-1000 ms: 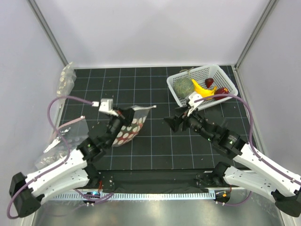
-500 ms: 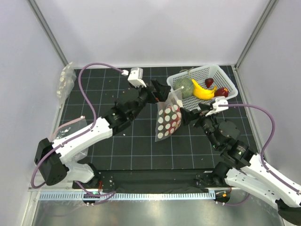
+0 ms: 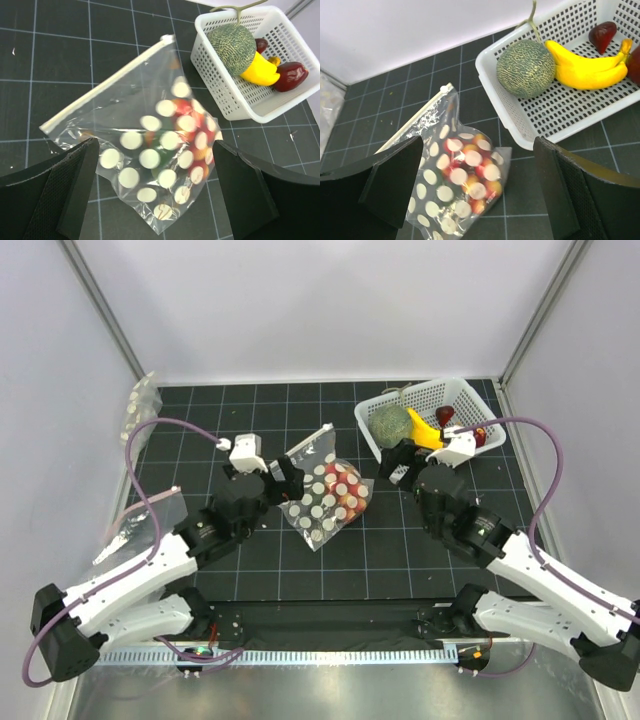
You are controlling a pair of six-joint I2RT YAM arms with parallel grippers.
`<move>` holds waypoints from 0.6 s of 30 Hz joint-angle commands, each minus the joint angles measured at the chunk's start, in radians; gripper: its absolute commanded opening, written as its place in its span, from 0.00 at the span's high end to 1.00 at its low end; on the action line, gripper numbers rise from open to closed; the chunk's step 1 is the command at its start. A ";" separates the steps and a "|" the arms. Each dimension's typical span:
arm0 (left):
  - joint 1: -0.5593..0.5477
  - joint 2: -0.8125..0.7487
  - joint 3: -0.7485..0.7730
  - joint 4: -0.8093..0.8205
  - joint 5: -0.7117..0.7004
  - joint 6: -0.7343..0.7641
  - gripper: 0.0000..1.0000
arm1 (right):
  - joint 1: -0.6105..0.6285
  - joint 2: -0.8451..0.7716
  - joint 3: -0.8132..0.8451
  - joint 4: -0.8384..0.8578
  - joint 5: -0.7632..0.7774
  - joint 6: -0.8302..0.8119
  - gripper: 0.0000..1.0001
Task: Place the food in the zip-top bag and seal the zipper
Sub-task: Reset both arms
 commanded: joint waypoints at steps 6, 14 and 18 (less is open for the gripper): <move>0.003 -0.139 -0.083 0.100 0.024 0.089 0.00 | -0.001 -0.082 -0.030 0.046 0.072 -0.024 0.00; 0.003 -0.203 -0.105 0.104 0.019 0.104 0.00 | -0.002 -0.203 -0.121 0.136 0.104 -0.052 0.00; 0.003 -0.220 -0.126 0.114 0.016 0.119 0.00 | -0.002 -0.185 -0.112 0.110 0.164 -0.024 0.00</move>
